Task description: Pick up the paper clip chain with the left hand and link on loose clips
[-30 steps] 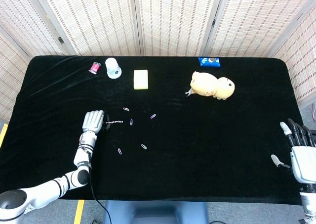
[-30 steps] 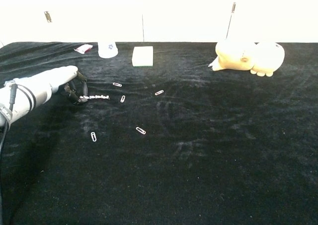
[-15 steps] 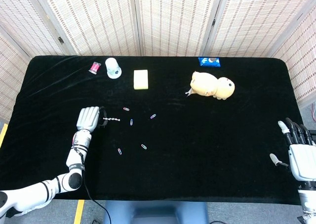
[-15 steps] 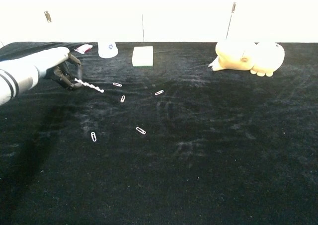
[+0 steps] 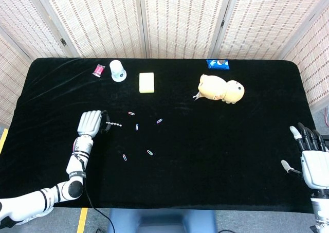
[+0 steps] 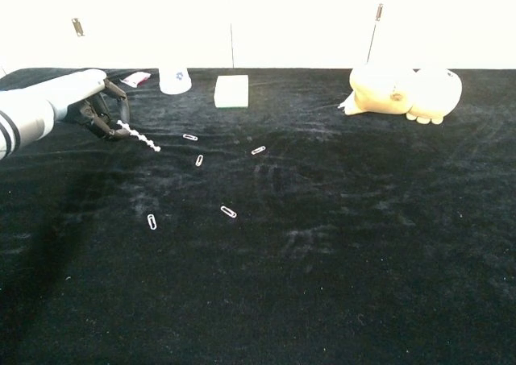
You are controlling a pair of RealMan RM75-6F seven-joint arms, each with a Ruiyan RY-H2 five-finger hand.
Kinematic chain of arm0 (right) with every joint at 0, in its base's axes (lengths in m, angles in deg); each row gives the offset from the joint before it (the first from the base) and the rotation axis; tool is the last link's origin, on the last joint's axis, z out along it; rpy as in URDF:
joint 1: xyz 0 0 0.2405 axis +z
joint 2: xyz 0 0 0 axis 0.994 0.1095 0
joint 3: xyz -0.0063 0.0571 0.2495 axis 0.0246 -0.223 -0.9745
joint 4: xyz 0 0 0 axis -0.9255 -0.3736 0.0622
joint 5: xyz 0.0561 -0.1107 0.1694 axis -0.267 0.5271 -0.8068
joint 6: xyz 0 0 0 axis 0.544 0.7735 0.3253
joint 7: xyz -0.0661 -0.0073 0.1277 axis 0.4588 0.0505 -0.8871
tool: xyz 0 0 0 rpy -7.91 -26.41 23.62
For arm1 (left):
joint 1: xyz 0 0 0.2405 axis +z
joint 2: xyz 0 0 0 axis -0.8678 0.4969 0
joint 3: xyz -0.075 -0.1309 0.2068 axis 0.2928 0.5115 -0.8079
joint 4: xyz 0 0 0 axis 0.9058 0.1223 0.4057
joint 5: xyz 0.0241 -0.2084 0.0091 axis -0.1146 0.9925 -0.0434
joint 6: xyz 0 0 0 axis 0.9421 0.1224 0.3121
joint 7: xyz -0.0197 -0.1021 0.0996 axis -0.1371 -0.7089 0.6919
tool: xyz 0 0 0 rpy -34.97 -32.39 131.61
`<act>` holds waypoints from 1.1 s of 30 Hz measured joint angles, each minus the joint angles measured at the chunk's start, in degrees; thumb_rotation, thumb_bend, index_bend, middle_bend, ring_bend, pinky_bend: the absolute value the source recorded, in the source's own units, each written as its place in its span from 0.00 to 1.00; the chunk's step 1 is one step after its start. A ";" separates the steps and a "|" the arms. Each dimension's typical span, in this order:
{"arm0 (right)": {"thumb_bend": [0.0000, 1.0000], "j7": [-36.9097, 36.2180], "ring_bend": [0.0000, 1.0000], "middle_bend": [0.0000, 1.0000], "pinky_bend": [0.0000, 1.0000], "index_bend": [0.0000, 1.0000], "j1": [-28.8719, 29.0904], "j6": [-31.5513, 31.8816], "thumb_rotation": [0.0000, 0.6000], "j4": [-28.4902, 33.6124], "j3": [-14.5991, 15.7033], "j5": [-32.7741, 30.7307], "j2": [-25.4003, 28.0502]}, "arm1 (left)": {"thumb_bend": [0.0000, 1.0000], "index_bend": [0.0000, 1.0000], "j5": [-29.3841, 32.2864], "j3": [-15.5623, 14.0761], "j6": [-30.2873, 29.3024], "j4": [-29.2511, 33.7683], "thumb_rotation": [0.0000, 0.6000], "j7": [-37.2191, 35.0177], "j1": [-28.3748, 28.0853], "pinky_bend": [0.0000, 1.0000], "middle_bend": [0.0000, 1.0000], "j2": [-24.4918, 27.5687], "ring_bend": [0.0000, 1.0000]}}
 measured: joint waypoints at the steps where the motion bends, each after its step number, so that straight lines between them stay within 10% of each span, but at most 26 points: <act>1: 0.23 0.00 0.00 0.00 0.00 0.00 0.01 -0.04 1.00 0.00 -0.01 -0.04 0.00 | 0.62 0.76 -0.07 -0.02 0.01 -0.01 1.00 -0.17 -0.02 1.00 1.00 -0.01 1.00; 33: 0.23 -0.60 0.00 0.00 0.00 0.00 -0.93 0.93 1.00 0.10 -0.24 -1.35 0.00 | 0.64 0.76 -2.06 0.58 3.81 -2.03 1.00 -3.14 -4.25 1.00 1.00 -1.99 1.00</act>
